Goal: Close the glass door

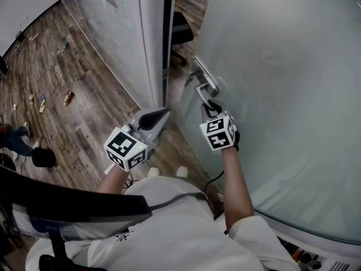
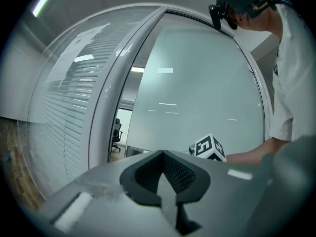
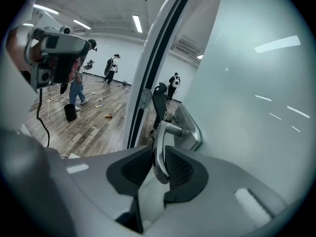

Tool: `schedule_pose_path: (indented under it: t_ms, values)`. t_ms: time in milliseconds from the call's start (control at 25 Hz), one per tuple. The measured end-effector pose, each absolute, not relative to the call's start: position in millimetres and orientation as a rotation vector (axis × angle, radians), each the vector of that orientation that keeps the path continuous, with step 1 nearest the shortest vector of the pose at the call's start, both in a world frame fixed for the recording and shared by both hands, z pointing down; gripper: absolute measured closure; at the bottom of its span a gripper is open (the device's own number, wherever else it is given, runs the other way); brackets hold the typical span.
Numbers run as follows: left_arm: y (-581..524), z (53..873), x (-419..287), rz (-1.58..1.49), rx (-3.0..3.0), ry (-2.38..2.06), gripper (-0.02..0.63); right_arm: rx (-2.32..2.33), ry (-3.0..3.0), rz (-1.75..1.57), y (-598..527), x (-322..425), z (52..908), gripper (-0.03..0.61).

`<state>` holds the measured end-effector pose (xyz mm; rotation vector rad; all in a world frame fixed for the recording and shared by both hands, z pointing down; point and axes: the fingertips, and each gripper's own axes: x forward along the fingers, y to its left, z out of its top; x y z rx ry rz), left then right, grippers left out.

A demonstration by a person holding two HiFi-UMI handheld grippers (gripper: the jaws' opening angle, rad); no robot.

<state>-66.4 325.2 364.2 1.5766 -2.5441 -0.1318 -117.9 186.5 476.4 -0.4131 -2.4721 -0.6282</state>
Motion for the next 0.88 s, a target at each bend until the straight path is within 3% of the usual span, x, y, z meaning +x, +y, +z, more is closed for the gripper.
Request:
schedule_pose_path:
  t_ms: [880]
  values:
    - [379.0,389.5,-33.2,-0.135,1.597,-2.551,0.611,-0.559,-2.471,-0.688,293.1,-57.1,496.7,0.499]
